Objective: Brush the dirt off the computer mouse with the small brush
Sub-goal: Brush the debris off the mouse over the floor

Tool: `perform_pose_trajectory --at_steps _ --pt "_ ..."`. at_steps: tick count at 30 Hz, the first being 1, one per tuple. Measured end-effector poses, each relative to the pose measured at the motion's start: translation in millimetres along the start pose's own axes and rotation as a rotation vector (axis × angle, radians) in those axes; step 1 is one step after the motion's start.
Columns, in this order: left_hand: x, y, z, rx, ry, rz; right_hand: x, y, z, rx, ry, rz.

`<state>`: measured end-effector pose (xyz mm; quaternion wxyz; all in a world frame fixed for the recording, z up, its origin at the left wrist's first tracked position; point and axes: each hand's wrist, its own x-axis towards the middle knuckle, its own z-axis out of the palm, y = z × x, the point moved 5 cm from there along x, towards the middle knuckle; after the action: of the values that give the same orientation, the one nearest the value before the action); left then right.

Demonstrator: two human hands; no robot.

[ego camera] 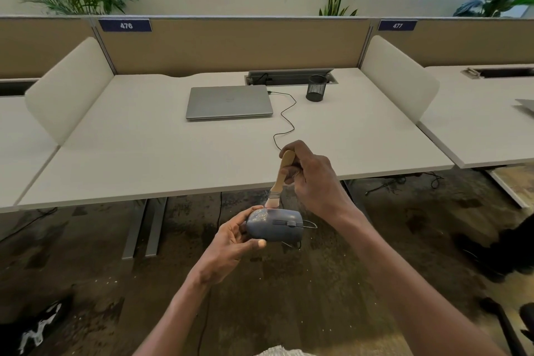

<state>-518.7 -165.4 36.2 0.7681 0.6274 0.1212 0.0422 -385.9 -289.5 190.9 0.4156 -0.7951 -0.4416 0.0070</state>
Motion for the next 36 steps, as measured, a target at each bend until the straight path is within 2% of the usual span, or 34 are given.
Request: perform_pose_trajectory --at_steps 18,22,36 --pt "4.1 -1.7 -0.6 -0.018 0.004 -0.017 0.7 1.6 2.2 -0.053 -0.036 0.028" --pt "6.0 -0.7 -1.1 -0.021 0.003 -0.02 -1.6 0.1 -1.9 -0.105 0.003 0.003" --pt "10.3 2.3 -6.9 -0.021 0.039 -0.008 -8.4 -7.3 -1.7 -0.065 -0.041 -0.074"
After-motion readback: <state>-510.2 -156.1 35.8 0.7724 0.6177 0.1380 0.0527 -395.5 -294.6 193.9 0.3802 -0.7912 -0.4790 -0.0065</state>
